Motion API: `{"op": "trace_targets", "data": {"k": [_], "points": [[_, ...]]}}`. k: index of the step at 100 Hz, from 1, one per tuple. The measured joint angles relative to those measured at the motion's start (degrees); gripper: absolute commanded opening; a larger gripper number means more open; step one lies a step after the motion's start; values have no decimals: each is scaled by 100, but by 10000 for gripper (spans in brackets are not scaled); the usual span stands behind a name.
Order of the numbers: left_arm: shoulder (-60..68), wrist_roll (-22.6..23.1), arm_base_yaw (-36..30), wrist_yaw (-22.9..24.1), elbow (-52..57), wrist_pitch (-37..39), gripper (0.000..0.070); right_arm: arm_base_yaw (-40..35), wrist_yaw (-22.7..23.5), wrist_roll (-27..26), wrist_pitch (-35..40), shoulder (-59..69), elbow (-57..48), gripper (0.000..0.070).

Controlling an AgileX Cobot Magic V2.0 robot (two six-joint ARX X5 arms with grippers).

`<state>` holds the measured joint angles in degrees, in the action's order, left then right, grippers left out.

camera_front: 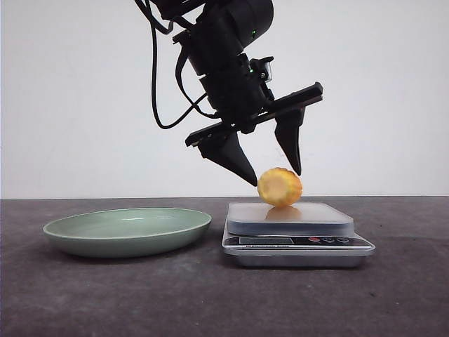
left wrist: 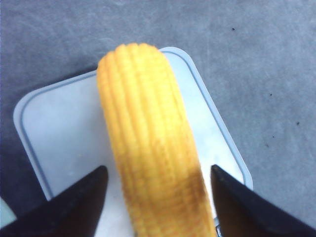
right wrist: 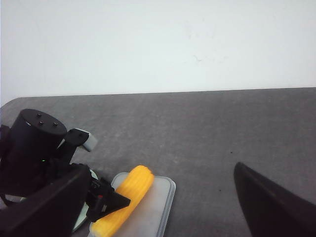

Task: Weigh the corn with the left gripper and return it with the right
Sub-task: 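Carry the corn with the left gripper onto the scale tray and release, then raise the left gripper away from the scale toward rest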

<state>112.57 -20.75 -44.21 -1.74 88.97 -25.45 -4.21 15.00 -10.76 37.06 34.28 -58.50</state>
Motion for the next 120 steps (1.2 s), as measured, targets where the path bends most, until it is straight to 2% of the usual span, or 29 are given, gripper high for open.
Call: {"op": "trace_targets", "data": {"k": [16, 28, 43, 62, 74, 95, 120], "points": [[0, 4, 0, 0, 7, 28, 446, 0, 0, 0, 7, 0, 0, 593], [0, 52, 0, 0, 227, -240, 446, 0, 0, 0, 7, 0, 0, 593], [-323, 284, -7, 76, 581, -503, 444, 0, 0, 0, 9, 0, 0, 593], [-1845, 925, 48, 925, 844, -680, 436, 0, 0, 0, 11, 0, 0, 593], [-2962, 1276, 433, 1327, 927, -846, 435, -13, 4, 0, 11, 0, 0, 593], [-4555, 1504, 1534, 1749, 922, -2175, 435, -162, 4, 0, 11, 0, 0, 593], [-6413, 1703, 2002, 2435, 920, -3622, 434, -439, 2, 0, 13, 9, 0, 593]]}}
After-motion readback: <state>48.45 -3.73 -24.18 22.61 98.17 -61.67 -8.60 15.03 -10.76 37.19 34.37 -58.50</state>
